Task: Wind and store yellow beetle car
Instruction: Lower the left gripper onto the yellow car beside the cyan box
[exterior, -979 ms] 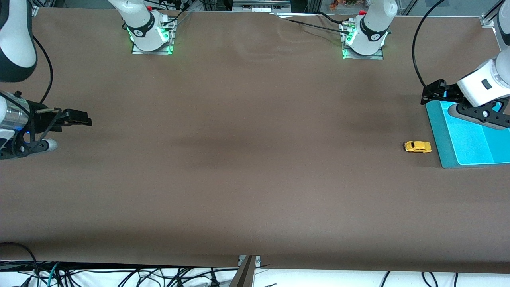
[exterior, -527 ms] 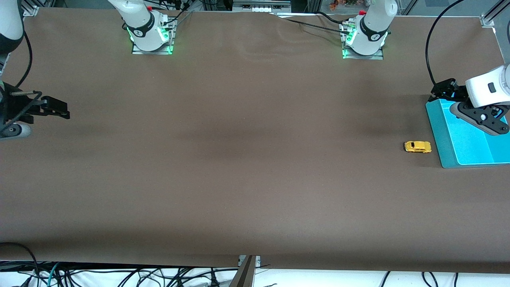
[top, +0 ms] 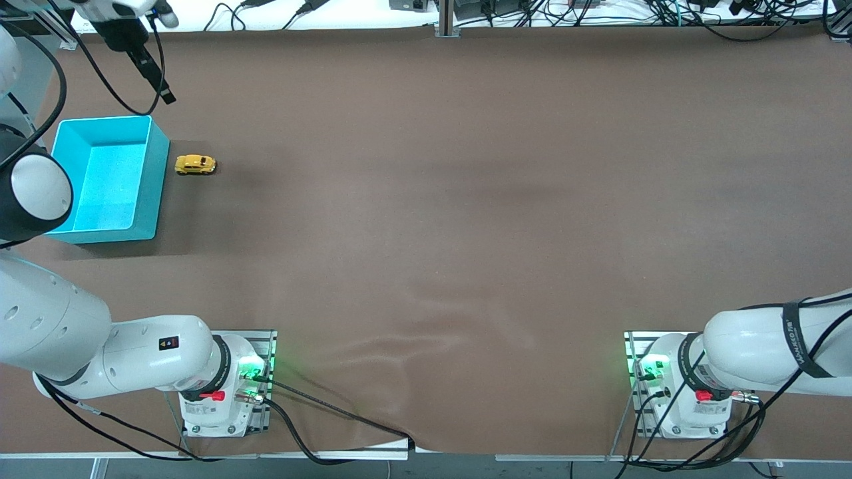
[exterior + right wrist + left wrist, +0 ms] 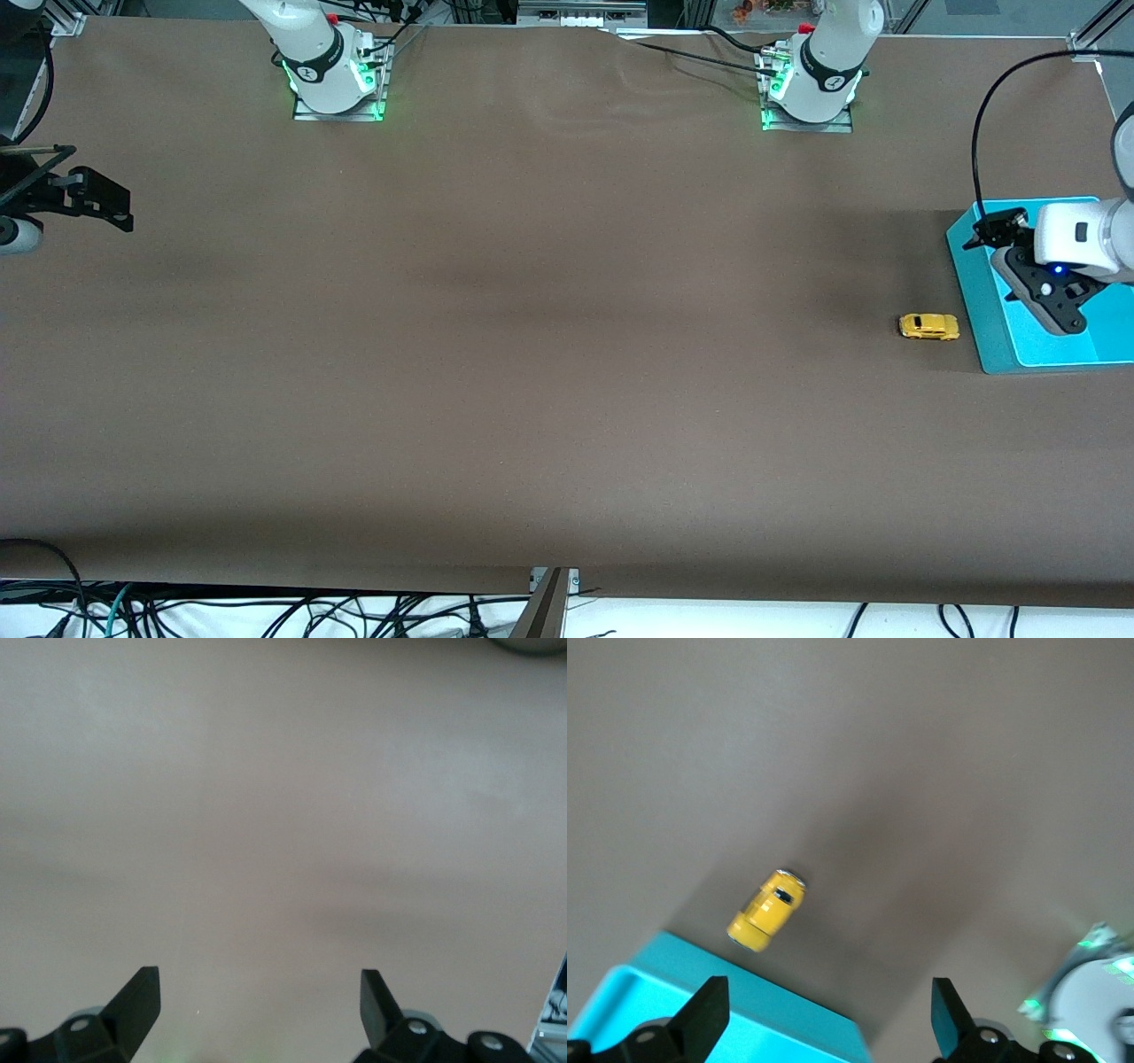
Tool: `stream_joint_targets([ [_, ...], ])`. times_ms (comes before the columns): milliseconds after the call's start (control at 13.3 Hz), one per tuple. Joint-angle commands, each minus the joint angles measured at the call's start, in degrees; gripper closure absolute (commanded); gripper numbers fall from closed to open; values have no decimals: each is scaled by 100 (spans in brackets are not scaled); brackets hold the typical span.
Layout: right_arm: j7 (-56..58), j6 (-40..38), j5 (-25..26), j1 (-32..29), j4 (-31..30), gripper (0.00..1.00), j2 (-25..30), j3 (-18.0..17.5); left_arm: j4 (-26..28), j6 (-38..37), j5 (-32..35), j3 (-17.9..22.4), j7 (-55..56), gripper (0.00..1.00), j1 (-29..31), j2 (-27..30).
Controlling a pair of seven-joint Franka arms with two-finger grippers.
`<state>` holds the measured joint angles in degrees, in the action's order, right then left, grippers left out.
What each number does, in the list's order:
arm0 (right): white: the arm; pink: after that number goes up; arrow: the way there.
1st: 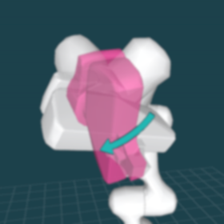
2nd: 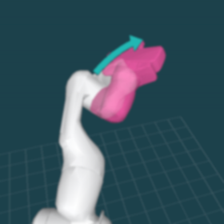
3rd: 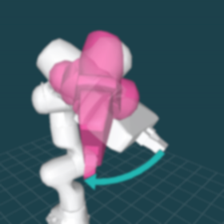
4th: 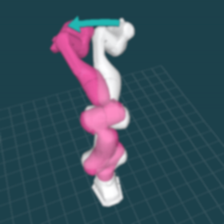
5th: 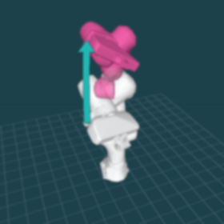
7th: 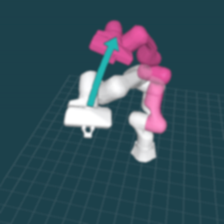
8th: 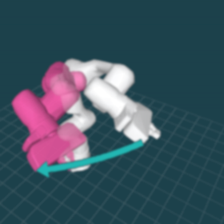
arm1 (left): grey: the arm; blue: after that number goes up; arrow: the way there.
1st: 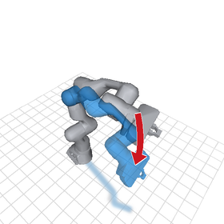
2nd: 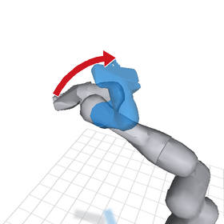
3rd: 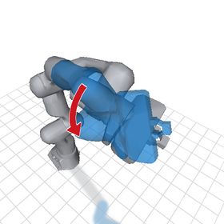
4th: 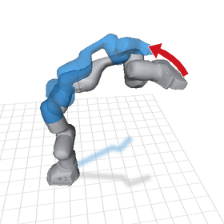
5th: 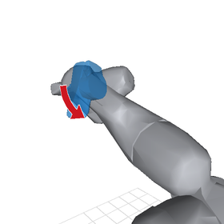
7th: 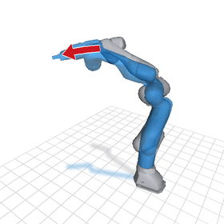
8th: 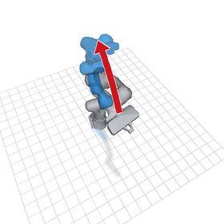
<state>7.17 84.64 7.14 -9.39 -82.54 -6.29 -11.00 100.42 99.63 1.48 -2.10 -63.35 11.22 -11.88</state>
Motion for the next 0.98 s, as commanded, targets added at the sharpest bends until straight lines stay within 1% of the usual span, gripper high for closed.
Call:
stream_joint_targets([
  [0,-110,115,-239,51,-587,0,356,299,993,1141,98,-27,-1018,0,231,63],
  [226,-146,44,-292,332,-649,0,409,606,2180,2951,124,-27,-1994,0,644,-51],
  [301,-146,-25,-362,385,-649,0,409,712,2366,3305,133,-36,-2145,0,775,-165],
  [452,-154,-70,-433,464,-658,0,409,888,2385,3781,133,-36,-2339,0,821,-550],
  [603,-242,-96,-433,473,-676,0,400,897,2385,4256,133,-36,-2594,0,838,-841],
  [904,-322,-97,-433,473,-615,0,269,889,2350,4600,142,-36,-2664,0,909,-1185],
])
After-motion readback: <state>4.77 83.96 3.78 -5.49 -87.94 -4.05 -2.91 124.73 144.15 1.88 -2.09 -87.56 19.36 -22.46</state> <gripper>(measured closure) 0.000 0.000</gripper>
